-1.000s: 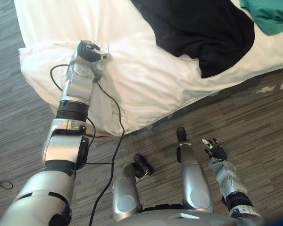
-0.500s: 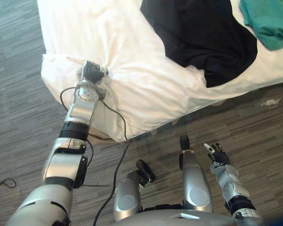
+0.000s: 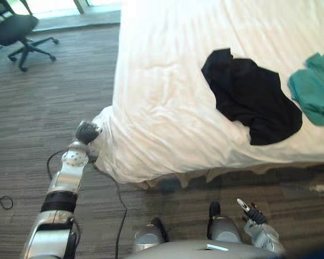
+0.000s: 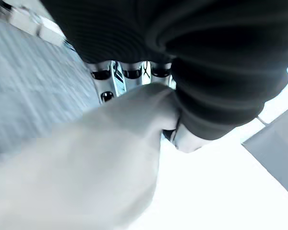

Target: Tidy the bed and pick cloth on bed and put in laundry

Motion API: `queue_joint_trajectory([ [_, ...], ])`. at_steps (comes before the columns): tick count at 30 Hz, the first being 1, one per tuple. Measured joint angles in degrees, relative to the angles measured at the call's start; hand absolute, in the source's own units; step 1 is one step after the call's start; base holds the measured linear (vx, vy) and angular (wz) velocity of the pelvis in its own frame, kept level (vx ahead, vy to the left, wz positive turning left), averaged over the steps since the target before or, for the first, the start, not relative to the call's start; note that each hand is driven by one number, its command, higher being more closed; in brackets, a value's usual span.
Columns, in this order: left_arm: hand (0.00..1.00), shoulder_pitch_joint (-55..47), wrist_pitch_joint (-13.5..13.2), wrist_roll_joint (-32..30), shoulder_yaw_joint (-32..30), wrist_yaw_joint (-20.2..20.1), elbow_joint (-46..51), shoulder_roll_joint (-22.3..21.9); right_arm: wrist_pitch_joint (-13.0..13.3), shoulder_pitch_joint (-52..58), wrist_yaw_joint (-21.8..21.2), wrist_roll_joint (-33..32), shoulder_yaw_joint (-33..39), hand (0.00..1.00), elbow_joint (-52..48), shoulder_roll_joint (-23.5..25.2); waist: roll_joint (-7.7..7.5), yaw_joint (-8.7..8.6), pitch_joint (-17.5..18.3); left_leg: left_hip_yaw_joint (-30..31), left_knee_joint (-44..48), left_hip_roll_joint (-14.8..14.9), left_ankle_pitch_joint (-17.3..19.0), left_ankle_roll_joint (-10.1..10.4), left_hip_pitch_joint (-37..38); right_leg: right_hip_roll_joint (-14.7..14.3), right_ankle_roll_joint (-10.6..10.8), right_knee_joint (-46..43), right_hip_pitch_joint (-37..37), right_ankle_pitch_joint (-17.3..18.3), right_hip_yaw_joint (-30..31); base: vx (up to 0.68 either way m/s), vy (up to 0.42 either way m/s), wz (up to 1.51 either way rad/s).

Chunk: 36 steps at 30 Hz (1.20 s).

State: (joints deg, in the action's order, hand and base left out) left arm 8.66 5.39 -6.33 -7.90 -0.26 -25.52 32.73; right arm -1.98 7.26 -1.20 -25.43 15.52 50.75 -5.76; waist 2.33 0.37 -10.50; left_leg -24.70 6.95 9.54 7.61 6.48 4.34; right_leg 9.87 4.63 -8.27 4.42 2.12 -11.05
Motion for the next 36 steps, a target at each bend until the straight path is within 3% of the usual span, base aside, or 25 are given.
queue_joint_trajectory([
  [7, 0.0, -11.1, 0.0, -1.0, -1.3, -2.4, -0.4, -2.0, -1.7, 1.2, -1.1, 0.4, 1.5, 0.0, 2.9, 0.0, -0.19, 1.86, 2.4, 3.2, -2.2, -0.9, -0.8, -0.1, 1.8, -0.7, 0.3, 6.1, -5.8, -2.0, -3.3, 0.03, -0.001, 0.21],
  [13, 0.0, -18.8, 0.7, -3.9, -2.9, -1.7, -7.3, -9.6, -2.0, 1.6, -2.4, 0.2, 2.2, 0.0, 4.1, 0.0, -1.62, 2.95, 4.0, 5.2, -4.2, -1.6, -1.4, -0.3, 3.6, -0.6, 0.5, 8.3, -8.9, -2.2, -5.5, 0.02, 0.004, 0.16],
  [18, 0.0, -21.8, 0.3, -4.8, -7.0, 1.7, -16.8, -16.2, -2.0, 1.6, -3.5, -0.1, 2.6, 0.0, 4.1, 0.0, -2.16, 3.7, 4.3, 5.2, -5.2, -1.8, -1.6, -0.2, 4.8, -0.6, 0.5, 8.4, -9.8, -2.2, -5.5, 0.01, 0.002, 0.0],
  [20, 0.0, -22.1, -1.2, -4.9, -8.5, 3.6, -19.5, -18.4, -2.0, 1.5, -3.5, -0.1, 3.2, 0.0, 4.1, 0.0, -2.13, 3.71, 4.5, 5.1, -6.0, -2.0, -1.8, -0.3, 5.9, -0.6, 0.5, 8.5, -10.4, -2.2, -5.5, 0.0, 0.0, 0.0],
  [22, 0.0, -22.1, -6.1, -0.2, -8.8, 3.7, -20.9, -20.0, -2.1, 1.5, -3.5, -0.2, 3.6, 0.0, 4.2, 0.0, -1.78, 3.58, 4.6, 5.0, -7.0, -2.2, -2.2, -0.3, 6.7, -0.5, 0.5, 8.7, -10.8, -2.2, -5.5, -0.06, 0.003, -0.03],
  [24, 0.0, -21.6, -7.9, 3.7, -9.0, 3.0, -21.0, -21.3, -2.1, 1.5, -3.5, -0.2, 3.8, 0.0, 4.4, 0.0, -1.87, 3.36, 5.3, 4.9, -7.9, -2.4, -2.7, -0.3, 6.9, -0.5, 0.6, 8.9, -10.7, -2.2, -5.5, -0.05, -0.002, -0.03],
  [31, 0.0, -20.1, -9.2, 4.5, -8.4, 3.0, -24.8, -25.5, -2.1, 1.6, -2.7, -1.5, 5.1, 0.0, 5.5, 0.0, -1.7, 2.15, 5.6, 3.2, -10.6, -2.7, -3.6, -0.2, 9.2, -1.1, 0.7, 9.3, -10.8, -2.4, -3.9, -0.01, 0.001, -0.11],
  [36, 0.0, -19.4, -9.8, 4.5, -7.2, 3.1, -27.1, -26.0, -1.8, 1.3, 0.7, -4.9, 6.2, 0.0, 7.3, 0.1, -1.69, 1.79, 5.5, 1.5, -10.9, -2.6, -3.3, 0.0, 10.0, -1.5, 0.6, 9.6, -10.7, -2.6, -1.8, 0.02, -0.004, -0.16],
])
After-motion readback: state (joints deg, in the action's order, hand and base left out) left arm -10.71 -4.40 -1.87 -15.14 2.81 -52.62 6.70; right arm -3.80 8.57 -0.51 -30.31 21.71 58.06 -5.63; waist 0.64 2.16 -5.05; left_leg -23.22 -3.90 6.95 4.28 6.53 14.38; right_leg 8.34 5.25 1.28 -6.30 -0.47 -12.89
